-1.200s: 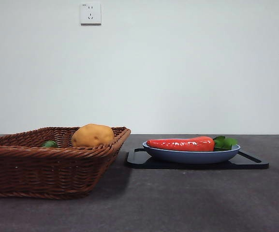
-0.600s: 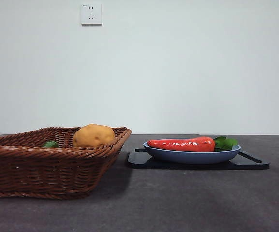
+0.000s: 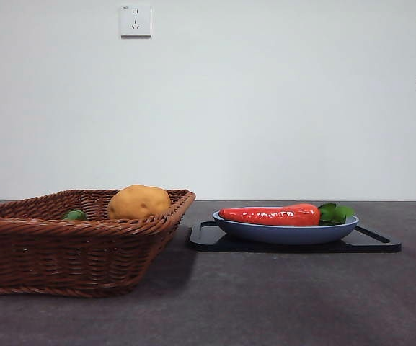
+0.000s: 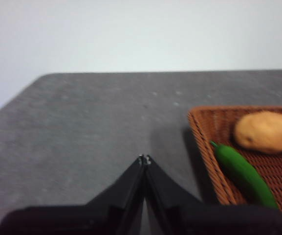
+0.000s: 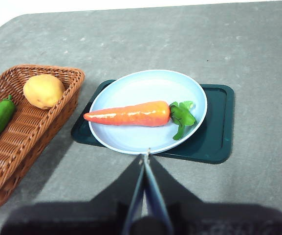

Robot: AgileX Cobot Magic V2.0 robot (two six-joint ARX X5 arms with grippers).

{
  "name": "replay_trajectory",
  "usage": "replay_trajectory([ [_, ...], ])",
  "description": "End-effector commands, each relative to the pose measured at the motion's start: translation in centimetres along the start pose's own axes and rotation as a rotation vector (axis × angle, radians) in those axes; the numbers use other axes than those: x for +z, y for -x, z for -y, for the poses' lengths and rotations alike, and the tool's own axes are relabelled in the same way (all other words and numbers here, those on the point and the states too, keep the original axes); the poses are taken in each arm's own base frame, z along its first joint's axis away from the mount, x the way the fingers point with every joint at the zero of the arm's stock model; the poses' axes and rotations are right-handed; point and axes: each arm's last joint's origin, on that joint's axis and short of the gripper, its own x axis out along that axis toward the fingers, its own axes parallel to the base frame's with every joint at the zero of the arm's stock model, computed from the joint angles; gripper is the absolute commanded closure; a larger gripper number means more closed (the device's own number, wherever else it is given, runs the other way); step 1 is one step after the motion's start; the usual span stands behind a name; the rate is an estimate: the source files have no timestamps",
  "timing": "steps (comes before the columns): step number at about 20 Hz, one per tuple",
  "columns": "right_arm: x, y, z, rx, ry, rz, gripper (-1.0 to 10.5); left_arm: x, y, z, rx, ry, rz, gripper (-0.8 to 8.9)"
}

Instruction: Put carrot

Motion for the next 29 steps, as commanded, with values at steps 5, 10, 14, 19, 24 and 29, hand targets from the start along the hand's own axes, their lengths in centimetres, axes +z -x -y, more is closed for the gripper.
replay_trajectory([
  [5, 0.3, 0.1, -0.1, 0.006, -0.009, 0.016, 9.4, -1.7, -0.3, 0.0, -0.010, 0.067, -0.070, 8.05],
  [10, 0.3, 0.1, -0.1, 0.006, -0.009, 0.016, 9.4, -1.8, -0.3, 0.0, -0.025, 0.094, -0.078, 8.05],
  [14, 0.3, 0.1, -0.1, 0.006, -0.009, 0.016, 9.4, -1.8, -0.3, 0.0, -0.025, 0.094, -0.078, 8.05],
  [19, 0.3, 0.1, -0.1, 0.006, -0.009, 0.016, 9.4, -1.8, -0.3, 0.0, -0.025, 0.094, -0.078, 8.05],
  [24, 0.4, 0.3, -0.1, 0.000, 0.060, 0.029, 9.4, -1.8, -0.3, 0.0, -0.025, 0.094, -0.078, 8.05],
  [29, -0.4, 3.2, 1.7, -0.159, 0.149, 0.194, 9.4, -1.8, -0.3, 0.0, -0.025, 0.094, -0.078, 8.05],
])
